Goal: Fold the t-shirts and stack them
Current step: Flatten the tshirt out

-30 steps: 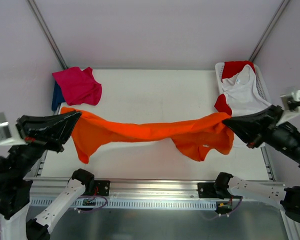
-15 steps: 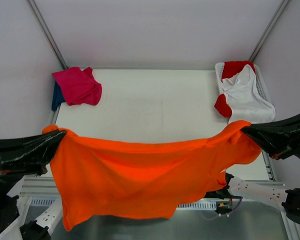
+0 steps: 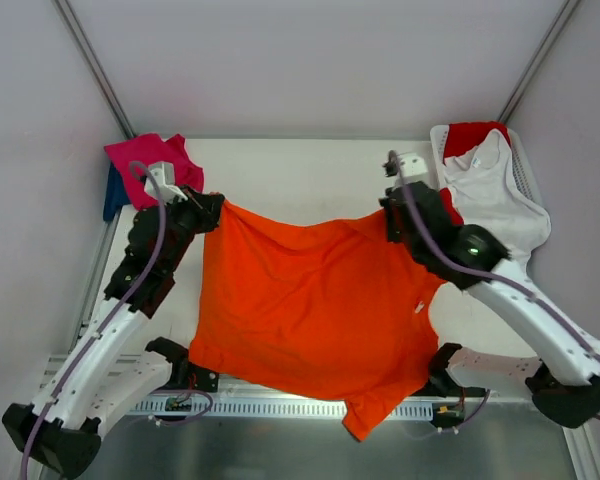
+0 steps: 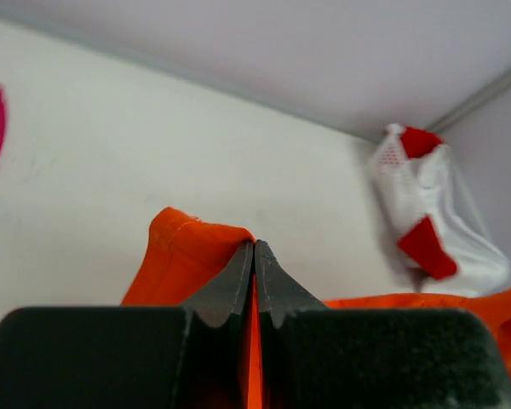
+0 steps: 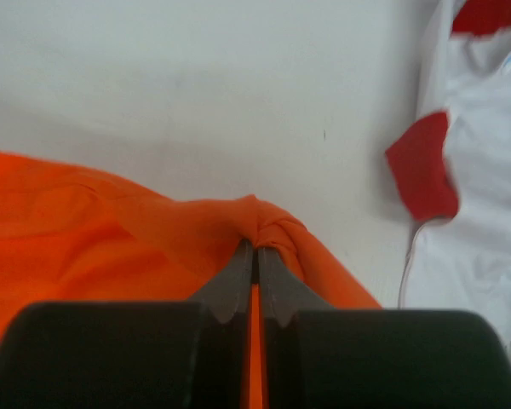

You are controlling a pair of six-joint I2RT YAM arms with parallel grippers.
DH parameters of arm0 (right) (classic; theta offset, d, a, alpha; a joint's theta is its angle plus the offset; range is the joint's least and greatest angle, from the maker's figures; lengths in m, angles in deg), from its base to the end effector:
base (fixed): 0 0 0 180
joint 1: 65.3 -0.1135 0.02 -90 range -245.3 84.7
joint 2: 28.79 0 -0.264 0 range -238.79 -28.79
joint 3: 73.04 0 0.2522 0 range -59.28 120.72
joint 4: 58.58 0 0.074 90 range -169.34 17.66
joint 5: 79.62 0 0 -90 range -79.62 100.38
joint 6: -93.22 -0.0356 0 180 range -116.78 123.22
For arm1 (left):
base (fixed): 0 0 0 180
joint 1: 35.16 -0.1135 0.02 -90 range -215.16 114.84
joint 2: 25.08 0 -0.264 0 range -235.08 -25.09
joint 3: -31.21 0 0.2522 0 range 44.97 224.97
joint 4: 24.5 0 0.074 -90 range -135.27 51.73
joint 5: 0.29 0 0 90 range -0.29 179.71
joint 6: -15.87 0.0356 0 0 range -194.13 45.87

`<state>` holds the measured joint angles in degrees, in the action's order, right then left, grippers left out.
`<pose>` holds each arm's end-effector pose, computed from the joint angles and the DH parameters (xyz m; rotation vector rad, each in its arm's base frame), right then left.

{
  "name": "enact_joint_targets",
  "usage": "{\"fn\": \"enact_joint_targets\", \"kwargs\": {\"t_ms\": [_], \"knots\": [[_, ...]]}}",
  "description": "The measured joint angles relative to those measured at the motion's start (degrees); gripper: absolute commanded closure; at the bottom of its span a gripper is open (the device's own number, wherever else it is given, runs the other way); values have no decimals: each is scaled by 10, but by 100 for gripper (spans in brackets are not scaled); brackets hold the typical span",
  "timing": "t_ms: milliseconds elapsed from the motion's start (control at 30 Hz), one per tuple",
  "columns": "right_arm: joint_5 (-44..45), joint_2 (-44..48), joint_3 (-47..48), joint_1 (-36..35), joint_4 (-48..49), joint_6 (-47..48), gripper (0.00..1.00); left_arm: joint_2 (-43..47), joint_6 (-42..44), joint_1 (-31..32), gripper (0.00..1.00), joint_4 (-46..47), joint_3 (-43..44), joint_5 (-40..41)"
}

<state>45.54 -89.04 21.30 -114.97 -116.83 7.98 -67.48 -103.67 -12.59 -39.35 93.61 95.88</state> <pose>0.1398 0.1330 0.4419 -0.5152 1.8422 -0.0853 0.1594 -0.0621 0.3876 -0.1811 1.5052 -0.6541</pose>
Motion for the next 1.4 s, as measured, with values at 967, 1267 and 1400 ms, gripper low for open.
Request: {"fn": "enact_joint_targets", "kwargs": {"t_ms": [967, 1267, 1400], "knots": [[-54, -580, 210, 214, 239, -43, 100, -641, -58, -82, 100, 244, 170, 218], [-26, -732, 378, 244, 223, -49, 1, -718, -55, -138, 100, 240, 251, 209], [-1, -780, 437, 256, 218, -47, 1, -760, -44, -153, 40, 232, 300, 209]]}}
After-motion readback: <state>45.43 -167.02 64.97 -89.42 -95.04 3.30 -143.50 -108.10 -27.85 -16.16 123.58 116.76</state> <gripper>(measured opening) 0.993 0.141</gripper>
